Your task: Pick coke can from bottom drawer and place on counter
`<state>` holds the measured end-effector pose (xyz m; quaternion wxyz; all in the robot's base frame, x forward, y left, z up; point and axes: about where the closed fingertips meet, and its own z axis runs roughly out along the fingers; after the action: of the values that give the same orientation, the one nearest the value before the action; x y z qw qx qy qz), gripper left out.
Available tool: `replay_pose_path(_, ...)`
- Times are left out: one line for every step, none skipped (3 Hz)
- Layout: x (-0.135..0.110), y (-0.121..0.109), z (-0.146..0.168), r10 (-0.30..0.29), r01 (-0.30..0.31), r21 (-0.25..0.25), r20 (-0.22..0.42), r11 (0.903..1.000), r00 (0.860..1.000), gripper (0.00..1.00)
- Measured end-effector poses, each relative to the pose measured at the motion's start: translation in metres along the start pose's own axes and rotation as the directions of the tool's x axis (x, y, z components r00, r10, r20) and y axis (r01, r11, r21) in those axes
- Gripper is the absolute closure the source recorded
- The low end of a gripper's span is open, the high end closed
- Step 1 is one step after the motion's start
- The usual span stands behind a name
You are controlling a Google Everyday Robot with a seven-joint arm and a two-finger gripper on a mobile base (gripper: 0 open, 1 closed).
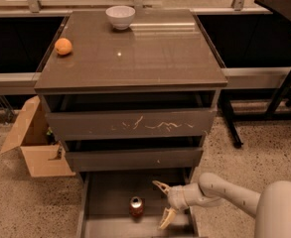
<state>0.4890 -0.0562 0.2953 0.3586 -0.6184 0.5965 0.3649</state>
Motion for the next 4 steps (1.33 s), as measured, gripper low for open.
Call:
replay_pose_path(0.000, 0.000, 0.000, 0.000, 0.000, 0.000, 0.000, 1.0000, 1.000, 0.00)
replay_pose_path(0.012, -0.006, 0.012, -0.002, 0.002, 0.011, 0.026, 0.9999, 1.000, 0.00)
replay_pose_path(0.028, -0.016, 0.029, -0.009, 0.007, 0.023, 0.071, 0.9997, 0.997, 0.00)
replay_pose_path(0.044, -0.025, 0.045, -0.002, -0.001, 0.023, 0.102, 0.9997, 0.995, 0.00)
